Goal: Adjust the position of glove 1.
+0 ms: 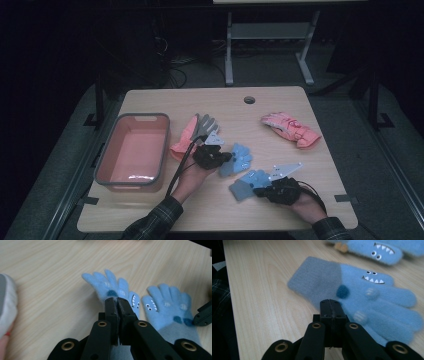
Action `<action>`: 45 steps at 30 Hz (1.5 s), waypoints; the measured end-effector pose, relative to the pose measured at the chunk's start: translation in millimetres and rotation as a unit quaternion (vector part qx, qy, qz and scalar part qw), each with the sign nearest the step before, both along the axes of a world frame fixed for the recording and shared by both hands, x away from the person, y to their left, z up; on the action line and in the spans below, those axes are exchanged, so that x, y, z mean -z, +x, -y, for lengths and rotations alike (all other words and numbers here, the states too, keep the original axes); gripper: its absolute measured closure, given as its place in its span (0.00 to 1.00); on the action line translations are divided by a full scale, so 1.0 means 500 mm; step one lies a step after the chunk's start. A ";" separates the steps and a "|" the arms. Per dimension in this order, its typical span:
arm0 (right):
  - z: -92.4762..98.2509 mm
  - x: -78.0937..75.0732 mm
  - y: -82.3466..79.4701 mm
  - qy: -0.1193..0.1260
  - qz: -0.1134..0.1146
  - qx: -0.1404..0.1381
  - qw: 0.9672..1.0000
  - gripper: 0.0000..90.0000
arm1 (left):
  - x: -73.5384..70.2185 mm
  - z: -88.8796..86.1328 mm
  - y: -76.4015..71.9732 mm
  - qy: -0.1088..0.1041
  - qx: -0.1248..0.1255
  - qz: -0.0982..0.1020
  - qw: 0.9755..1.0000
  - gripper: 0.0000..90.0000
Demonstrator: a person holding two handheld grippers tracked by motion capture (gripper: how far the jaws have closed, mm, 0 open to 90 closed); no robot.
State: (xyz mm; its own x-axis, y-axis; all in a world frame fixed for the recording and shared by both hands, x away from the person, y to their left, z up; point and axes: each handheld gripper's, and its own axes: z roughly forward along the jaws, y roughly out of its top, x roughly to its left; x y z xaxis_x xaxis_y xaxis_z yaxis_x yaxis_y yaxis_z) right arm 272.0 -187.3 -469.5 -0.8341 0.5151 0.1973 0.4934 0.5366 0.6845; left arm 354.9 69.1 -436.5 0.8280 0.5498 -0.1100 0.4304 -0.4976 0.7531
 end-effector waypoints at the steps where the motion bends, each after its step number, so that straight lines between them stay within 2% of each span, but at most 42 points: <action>1: -0.001 0.000 0.001 0.001 0.001 -0.001 1.000 1.00 | 0.002 0.003 -0.001 0.002 0.002 -0.001 1.000 0.97; 5: -0.004 0.000 0.004 0.000 0.002 0.001 1.000 1.00 | 0.005 0.009 -0.009 0.006 0.012 -0.003 1.000 0.97; 17: -0.017 0.003 0.021 0.002 0.004 0.004 1.000 1.00 | -0.013 0.008 -0.036 -0.023 0.030 -0.012 0.999 0.97; 25: -0.027 0.003 0.035 0.006 0.003 0.012 1.000 1.00 | -0.014 0.025 -0.055 -0.020 0.053 -0.018 0.998 0.97; 30: -0.031 0.004 0.042 0.006 0.005 0.011 1.000 1.00 | -0.008 0.043 -0.066 -0.007 0.072 -0.019 0.997 0.97; 38: -0.031 0.005 0.042 0.005 0.004 0.010 1.000 1.00 | 0.005 0.064 -0.080 -0.001 0.084 -0.034 0.996 0.96; 42: -0.031 0.005 0.042 0.005 0.004 0.010 1.000 1.00 | 0.003 0.065 -0.082 -0.010 0.088 -0.038 0.995 0.90; 45: -0.029 0.005 0.041 0.003 0.003 0.010 1.000 1.00 | -0.003 0.067 -0.085 -0.014 0.091 -0.033 0.995 0.86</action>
State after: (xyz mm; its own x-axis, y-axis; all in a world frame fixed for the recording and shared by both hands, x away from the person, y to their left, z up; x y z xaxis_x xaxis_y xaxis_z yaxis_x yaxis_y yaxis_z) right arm 292.5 -172.7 -472.0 -0.8245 0.5314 0.1946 0.4999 0.5226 0.6907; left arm 312.6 35.9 -435.0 0.9042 0.3872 -0.1804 0.3839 -0.5517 0.7405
